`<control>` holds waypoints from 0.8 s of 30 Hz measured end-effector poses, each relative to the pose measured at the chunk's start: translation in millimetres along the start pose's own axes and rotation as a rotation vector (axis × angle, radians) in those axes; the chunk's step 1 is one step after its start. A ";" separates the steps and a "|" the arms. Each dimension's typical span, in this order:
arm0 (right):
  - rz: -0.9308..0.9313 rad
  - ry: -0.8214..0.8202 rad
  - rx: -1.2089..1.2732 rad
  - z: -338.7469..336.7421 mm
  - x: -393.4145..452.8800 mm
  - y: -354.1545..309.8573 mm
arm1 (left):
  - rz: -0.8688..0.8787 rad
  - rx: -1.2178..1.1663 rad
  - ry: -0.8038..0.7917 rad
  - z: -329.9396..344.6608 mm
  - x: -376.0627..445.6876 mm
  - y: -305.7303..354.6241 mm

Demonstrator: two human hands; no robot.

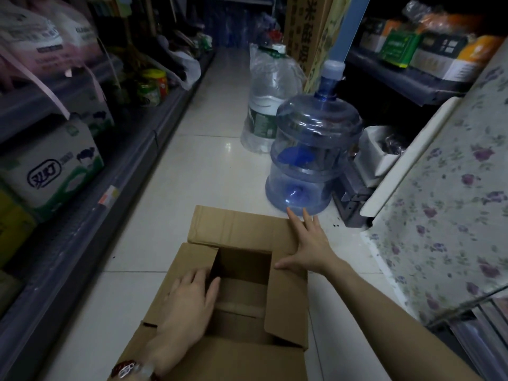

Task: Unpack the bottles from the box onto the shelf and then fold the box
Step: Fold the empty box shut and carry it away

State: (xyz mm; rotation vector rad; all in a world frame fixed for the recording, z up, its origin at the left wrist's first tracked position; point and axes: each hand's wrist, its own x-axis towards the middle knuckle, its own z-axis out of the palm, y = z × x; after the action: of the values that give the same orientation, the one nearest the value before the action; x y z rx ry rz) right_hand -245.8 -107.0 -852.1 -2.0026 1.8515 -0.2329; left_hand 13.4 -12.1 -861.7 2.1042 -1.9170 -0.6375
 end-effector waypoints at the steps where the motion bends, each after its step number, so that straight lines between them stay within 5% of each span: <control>1: -0.015 -0.022 0.011 -2.1 3.8 -0.5 | 0.010 -0.003 0.007 -1.5 0.9 -0.9; 6: -0.060 0.038 -0.010 -3.6 7.7 -4.1 | 0.041 -0.063 0.020 -2.7 2.7 -4.4; 16: -0.167 0.581 -0.086 46.3 -55.2 -16.6 | 0.134 -0.149 -0.096 -3.9 -3.2 -6.2; 19: -0.170 0.558 0.010 56.2 -75.8 -18.3 | 0.190 -0.194 -0.084 -14.1 -8.0 -4.8; 24: -0.209 0.402 0.079 74.4 -102.1 -6.3 | 0.289 -0.136 0.232 -34.9 -15.0 6.3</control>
State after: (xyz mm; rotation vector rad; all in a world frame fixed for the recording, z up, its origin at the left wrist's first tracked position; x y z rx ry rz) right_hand -222.3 6.9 -902.0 -2.2157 1.8137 -0.8080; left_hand 23.0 -2.4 -825.7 1.6930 -1.9343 -0.4280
